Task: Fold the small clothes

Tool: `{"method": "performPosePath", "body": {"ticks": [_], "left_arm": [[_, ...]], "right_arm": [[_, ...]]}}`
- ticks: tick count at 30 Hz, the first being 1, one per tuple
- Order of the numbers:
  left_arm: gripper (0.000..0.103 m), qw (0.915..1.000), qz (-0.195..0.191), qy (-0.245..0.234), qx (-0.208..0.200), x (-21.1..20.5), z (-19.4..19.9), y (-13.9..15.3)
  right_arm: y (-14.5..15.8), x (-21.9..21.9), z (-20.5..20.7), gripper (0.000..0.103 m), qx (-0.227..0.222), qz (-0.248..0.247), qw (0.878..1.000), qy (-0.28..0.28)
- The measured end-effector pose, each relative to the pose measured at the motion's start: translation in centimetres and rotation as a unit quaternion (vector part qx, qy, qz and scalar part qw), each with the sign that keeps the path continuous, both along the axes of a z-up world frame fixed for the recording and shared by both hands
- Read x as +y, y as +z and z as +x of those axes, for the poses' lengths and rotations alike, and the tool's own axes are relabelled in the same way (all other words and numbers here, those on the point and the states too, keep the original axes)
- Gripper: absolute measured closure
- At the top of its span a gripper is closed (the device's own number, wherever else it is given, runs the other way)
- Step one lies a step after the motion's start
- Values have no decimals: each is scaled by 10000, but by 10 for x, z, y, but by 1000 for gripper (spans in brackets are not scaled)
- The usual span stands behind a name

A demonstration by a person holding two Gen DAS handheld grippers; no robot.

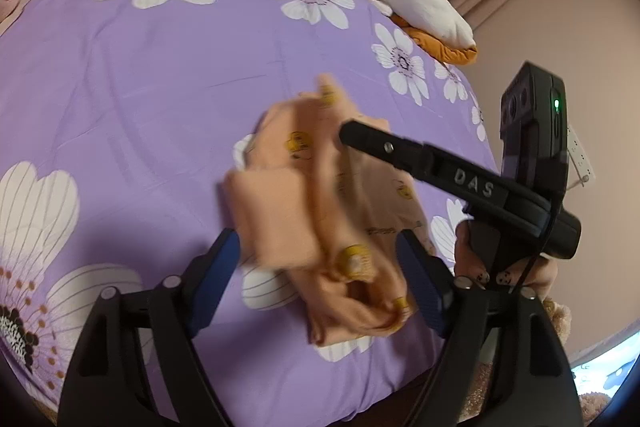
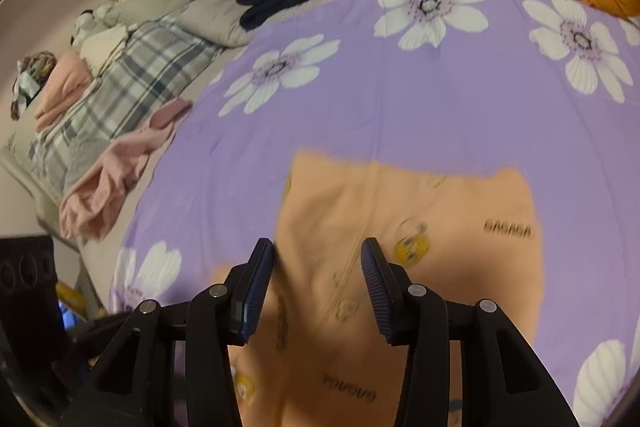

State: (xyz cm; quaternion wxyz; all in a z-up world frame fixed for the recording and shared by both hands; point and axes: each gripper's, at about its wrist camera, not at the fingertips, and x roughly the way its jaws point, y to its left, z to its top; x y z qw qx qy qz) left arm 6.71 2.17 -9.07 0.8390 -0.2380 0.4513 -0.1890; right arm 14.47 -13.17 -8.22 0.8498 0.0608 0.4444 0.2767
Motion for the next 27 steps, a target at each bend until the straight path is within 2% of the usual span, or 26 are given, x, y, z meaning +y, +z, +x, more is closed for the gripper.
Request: {"method": "performPosePath", "body": {"ticks": [2, 5, 6, 8, 11, 14, 16, 18, 19, 20, 21, 24, 27], "left_arm": [[17, 9999, -33, -156, 7, -9, 6, 0], [16, 9994, -12, -271, 213, -22, 20, -10], [16, 9991, 29, -281, 316, -26, 25, -15], [17, 9982, 117, -289, 518, -35, 35, -28], [17, 9962, 111, -329, 793, -45, 45, -47], [19, 9963, 171, -361, 765, -51, 47, -54], [20, 9965, 193, -442, 686, -55, 47, -55], [21, 9966, 112, -439, 686, -55, 49, -57], [21, 9967, 77, -422, 692, -54, 50, -58], [28, 9968, 52, -390, 693, -54, 51, -58], [39, 9970, 62, -351, 689, -54, 51, -58], [59, 9977, 94, -209, 640, -55, 50, -58], [68, 9984, 92, -161, 531, -58, 45, -47]], "right_arm": [[5, -7, -2, 55, -116, -48, 9999, -53], [5, -35, -11, 34, -91, -216, 9987, -462], [3, -45, -12, 32, -52, -240, 9979, -594], [-5, -68, -17, 31, 133, -340, 9948, -952], [-21, -88, -20, 31, 385, -400, 9916, -1166], [-40, -95, -23, 31, 708, -299, 9910, -1095], [-50, -98, -22, 31, 885, -50, 9907, -1032], [-53, -96, -19, 31, 888, 97, 9917, -929], [-53, -95, -18, 32, 861, 121, 9923, -878], [-53, -93, -17, 39, 848, 140, 9926, -863], [-53, -91, -18, 45, 848, 178, 9926, -857], [-49, -84, -23, 59, 677, 34, 9940, -860], [-40, -83, -27, 68, 478, -124, 9948, -895]]}}
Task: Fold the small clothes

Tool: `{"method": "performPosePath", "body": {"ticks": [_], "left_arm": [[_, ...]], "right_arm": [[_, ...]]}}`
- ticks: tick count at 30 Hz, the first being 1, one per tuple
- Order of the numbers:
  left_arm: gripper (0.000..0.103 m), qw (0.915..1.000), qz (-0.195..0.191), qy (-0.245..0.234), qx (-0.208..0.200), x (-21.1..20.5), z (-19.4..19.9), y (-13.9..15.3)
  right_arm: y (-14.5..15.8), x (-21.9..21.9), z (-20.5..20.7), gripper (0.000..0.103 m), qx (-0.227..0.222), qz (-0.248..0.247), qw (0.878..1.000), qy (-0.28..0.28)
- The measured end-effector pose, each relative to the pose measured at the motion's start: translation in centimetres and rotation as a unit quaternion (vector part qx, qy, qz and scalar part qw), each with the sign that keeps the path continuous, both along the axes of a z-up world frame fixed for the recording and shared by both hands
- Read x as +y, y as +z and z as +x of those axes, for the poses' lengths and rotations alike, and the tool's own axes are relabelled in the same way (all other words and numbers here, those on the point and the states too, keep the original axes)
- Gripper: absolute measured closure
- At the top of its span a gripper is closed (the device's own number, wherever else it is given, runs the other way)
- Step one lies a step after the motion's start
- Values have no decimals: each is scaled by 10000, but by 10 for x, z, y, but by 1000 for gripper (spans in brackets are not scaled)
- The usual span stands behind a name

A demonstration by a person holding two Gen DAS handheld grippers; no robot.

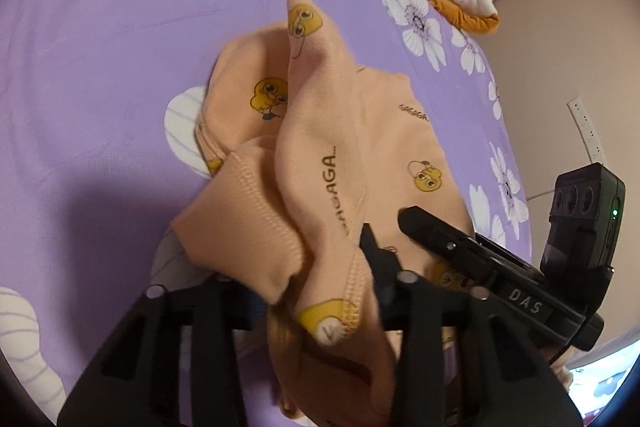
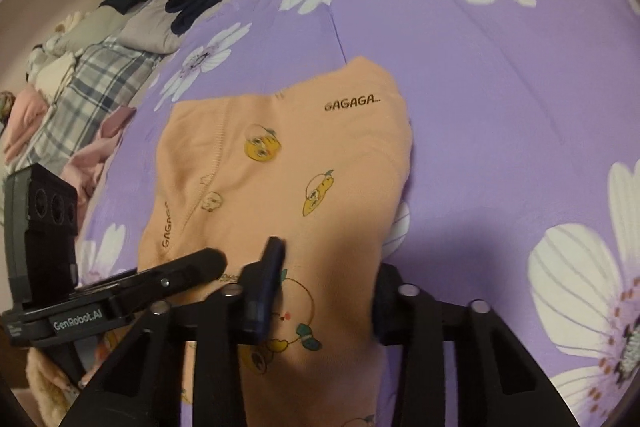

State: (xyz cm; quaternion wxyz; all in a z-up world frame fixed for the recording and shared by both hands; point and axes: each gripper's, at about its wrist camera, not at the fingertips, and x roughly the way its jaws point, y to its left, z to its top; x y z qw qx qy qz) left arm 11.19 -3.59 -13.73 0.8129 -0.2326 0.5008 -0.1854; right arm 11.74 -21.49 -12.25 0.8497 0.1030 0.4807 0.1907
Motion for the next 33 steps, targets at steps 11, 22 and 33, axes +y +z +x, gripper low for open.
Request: {"method": "performPosePath", "body": {"ticks": [11, 22, 33], "left_arm": [[70, 9932, 276, -201, -1109, -22, -1, 70], [67, 9942, 746, -203, -752, -45, 61, 25], [1, 9876, 962, 326, -1196, -32, 26, 67]], "right_arm": [[59, -8, 3, 75, -793, 2, 9968, 69], [28, -21, 58, 75, -662, -352, 9971, -83], [58, -38, 24, 23, -1289, -874, 9860, -598]]}}
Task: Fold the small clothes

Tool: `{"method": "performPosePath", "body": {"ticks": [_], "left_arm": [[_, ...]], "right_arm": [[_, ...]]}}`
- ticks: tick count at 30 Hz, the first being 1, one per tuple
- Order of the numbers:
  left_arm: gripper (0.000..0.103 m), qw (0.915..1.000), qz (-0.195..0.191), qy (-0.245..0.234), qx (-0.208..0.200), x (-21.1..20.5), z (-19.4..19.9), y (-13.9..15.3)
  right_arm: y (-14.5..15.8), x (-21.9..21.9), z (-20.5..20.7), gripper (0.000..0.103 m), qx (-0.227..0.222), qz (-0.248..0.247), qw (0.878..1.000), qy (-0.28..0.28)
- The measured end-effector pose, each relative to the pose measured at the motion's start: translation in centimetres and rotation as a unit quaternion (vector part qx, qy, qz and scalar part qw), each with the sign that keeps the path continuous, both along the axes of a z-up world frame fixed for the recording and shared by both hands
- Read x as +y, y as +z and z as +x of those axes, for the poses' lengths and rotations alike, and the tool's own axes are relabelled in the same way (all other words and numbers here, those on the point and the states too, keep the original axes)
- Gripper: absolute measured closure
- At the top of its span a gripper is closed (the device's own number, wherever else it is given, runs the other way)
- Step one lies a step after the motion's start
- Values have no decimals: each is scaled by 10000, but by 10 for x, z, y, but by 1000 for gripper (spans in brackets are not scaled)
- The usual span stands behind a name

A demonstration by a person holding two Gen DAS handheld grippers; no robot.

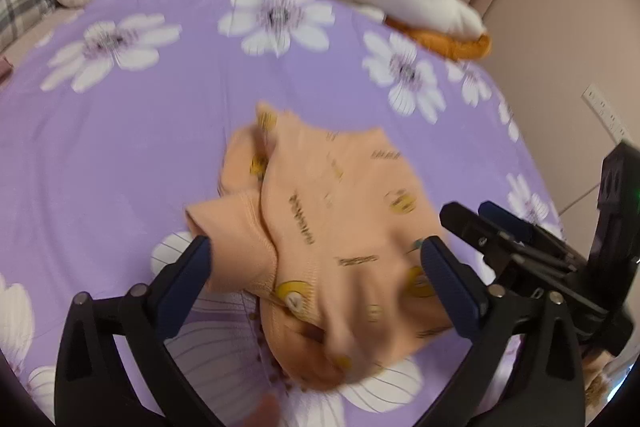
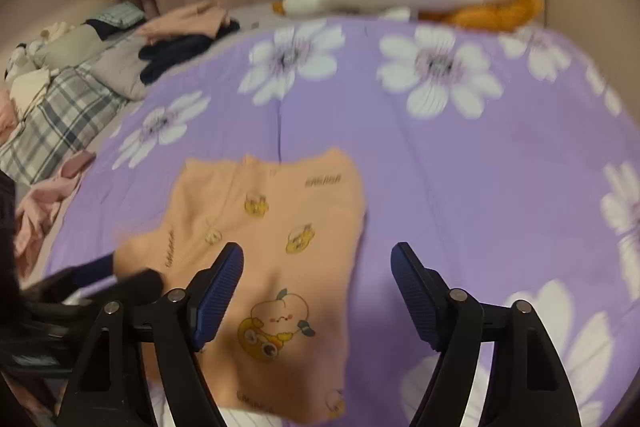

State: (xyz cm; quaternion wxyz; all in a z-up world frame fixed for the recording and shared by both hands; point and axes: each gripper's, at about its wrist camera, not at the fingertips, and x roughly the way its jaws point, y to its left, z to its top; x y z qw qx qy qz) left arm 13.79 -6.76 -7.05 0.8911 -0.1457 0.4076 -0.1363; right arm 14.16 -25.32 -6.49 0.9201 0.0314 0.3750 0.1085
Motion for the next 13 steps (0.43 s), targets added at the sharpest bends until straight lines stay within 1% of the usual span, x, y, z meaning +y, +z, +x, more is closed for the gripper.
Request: {"method": "performPosePath", "body": {"ticks": [2, 5, 8, 13], "left_arm": [[1, 9999, 48, 52, -157, 1, -10, 16], [1, 9993, 58, 88, -352, 1, -26, 32], [1, 9988, -41, 153, -456, 2, -41, 39], [1, 9974, 159, 316, -626, 5, -60, 48]], "right_arm": [[11, -3, -9, 18, -179, -73, 9998, -70], [20, -6, -15, 17, -301, -92, 9994, -115], [25, -6, -20, 17, -394, -61, 9992, -70], [33, -3, -28, 17, -551, -66, 9985, -27]]}}
